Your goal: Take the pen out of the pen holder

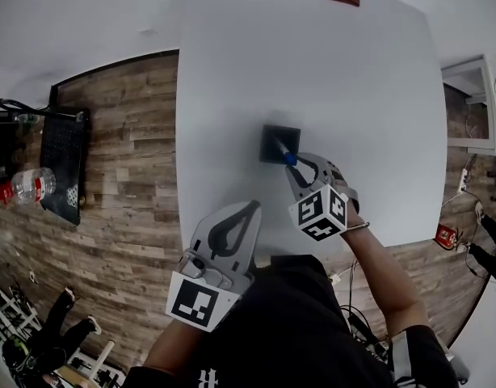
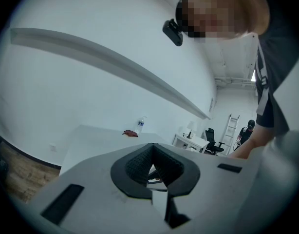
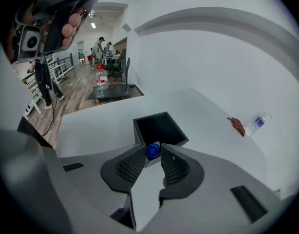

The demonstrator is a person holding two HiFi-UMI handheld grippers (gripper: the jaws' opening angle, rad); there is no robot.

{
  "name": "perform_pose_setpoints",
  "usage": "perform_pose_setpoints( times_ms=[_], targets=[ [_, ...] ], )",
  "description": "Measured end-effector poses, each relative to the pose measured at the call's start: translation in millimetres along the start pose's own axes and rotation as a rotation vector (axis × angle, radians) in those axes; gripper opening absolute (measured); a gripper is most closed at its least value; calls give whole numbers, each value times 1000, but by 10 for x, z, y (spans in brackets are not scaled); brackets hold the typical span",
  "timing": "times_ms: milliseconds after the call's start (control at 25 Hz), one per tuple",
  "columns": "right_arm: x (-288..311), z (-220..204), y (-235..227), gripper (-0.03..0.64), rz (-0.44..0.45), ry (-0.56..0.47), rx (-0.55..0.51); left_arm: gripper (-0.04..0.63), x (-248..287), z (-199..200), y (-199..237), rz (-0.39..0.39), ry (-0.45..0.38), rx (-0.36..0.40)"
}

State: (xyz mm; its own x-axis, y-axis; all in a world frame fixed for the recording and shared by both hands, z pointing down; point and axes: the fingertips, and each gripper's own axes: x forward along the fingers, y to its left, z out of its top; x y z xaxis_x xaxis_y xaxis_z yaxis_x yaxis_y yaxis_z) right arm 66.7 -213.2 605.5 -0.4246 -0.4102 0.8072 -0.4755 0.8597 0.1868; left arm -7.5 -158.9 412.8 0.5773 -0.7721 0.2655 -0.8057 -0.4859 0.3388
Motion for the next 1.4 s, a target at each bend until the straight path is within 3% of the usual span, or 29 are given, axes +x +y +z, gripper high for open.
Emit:
perform_pose_setpoints(
  times_ms=[520,1400],
  targets=[
    [3,22,38,69,54,37,-5,8,-3,13,52,5,-7,-6],
    [-705,516,-45,67,-62,-61,11,8,-111,284,-103,-69,-77,68]
  ],
)
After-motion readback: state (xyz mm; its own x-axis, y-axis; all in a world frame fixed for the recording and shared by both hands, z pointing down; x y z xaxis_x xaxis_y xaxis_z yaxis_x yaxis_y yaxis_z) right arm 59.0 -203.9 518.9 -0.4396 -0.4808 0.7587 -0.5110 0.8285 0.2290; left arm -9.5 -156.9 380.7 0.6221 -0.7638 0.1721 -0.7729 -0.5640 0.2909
